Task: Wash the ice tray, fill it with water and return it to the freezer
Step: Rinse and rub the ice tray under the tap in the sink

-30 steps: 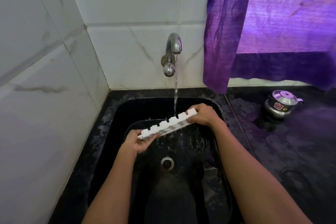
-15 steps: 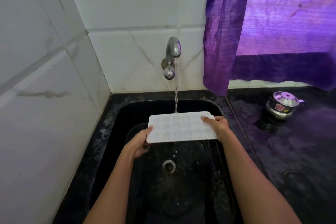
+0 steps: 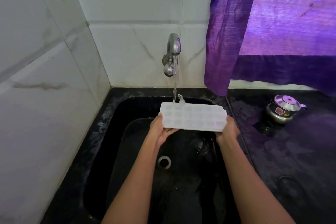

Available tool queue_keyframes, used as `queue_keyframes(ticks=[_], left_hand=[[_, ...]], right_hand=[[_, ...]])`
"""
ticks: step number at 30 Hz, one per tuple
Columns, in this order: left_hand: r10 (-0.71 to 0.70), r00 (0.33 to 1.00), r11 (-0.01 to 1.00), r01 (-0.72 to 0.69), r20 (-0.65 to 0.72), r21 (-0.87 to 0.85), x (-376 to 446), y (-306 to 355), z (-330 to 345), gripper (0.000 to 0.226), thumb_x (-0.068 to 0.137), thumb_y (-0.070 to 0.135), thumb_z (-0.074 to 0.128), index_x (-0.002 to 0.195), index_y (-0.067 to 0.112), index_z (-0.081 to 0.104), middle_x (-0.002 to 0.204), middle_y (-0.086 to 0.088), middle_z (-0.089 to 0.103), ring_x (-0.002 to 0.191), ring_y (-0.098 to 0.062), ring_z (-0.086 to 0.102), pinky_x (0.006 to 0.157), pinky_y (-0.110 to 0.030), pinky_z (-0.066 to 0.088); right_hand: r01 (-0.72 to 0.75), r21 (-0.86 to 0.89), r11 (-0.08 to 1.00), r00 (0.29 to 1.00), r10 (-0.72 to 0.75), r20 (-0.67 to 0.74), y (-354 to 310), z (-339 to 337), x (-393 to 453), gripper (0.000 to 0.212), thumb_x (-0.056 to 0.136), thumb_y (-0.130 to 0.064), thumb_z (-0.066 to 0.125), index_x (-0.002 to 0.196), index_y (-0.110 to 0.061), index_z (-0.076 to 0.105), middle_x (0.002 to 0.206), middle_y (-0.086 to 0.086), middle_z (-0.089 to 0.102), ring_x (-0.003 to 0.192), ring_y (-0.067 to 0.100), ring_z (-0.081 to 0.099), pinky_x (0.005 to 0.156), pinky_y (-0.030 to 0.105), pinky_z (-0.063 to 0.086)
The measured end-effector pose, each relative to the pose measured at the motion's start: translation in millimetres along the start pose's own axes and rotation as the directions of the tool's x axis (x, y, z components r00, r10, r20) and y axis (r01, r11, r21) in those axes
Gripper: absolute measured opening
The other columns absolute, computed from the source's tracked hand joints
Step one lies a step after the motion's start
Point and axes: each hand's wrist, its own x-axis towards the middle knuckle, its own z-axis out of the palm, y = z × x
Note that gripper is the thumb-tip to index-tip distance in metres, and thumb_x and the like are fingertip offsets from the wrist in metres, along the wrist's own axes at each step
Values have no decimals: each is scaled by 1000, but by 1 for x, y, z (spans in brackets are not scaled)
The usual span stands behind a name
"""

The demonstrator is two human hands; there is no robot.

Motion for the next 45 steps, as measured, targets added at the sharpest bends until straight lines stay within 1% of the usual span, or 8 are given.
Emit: queue_keyframes(ticks=[5,8,14,20,27,30,33,45], left_hand=[[-2,1000,999,2,10,-41,0,-7,13,39,104,34,30,129,11,48,115,-18,64,103,-34,62,87,-54,50],[5,1000,999,-5,12,-52,1,-10,19,38,104,34,31,128,11,48,112,-17,65,103,-34,62,89,-54,49],[30,999,999,-29,17,-45,1,-10,32,41,103,34,34,132,10,48,118,-17,65,99,-31,65,73,-47,55],[53,999,995,-53,-9,-84,0,0,33,40,103,34,36,133,11,46,123,-18,62,95,-30,64,75,-49,53],[109,992,987,-115,-59,-115,3,8,9,34,101,32,42,128,13,49,111,-12,65,93,-28,64,70,-47,53],[118,990,982,-127,-75,-142,1,11,-4,23,101,30,43,117,17,53,108,-11,65,93,-28,64,74,-50,53],[126,988,981,-137,-90,-137,-2,14,-17,28,101,31,42,123,17,52,111,-11,65,95,-28,65,70,-47,54],[138,976,970,-167,-167,-175,-2,31,-57,28,100,31,44,125,18,50,112,-11,63,91,-28,64,69,-48,52]], right_hand=[[7,83,996,1000,-6,-17,-7,2,2,11,92,-18,55,95,-11,64,83,2,68,72,20,66,57,32,55],[23,92,996,1000,-23,-2,-11,-1,5,15,95,-21,55,104,-11,63,86,2,68,75,19,67,62,33,57],[33,96,995,999,-34,7,-20,1,7,24,100,-30,51,108,-12,64,91,3,69,81,20,68,66,34,57],[-44,26,999,994,42,97,-17,5,5,40,99,-46,43,122,-20,63,109,6,69,100,26,65,83,45,55],[-54,12,998,989,52,136,-8,24,-14,34,100,-40,47,121,-17,61,114,9,68,106,30,64,89,51,53],[-60,-7,998,988,60,144,0,31,-22,31,100,-38,46,117,-18,62,114,9,68,104,29,65,83,47,54],[-63,-31,998,986,67,151,10,37,-29,26,100,-38,46,108,-19,62,112,9,68,103,28,65,80,45,55],[-100,-85,991,980,112,161,48,64,-42,31,99,-34,51,118,-12,62,110,9,67,92,23,64,77,41,55]])
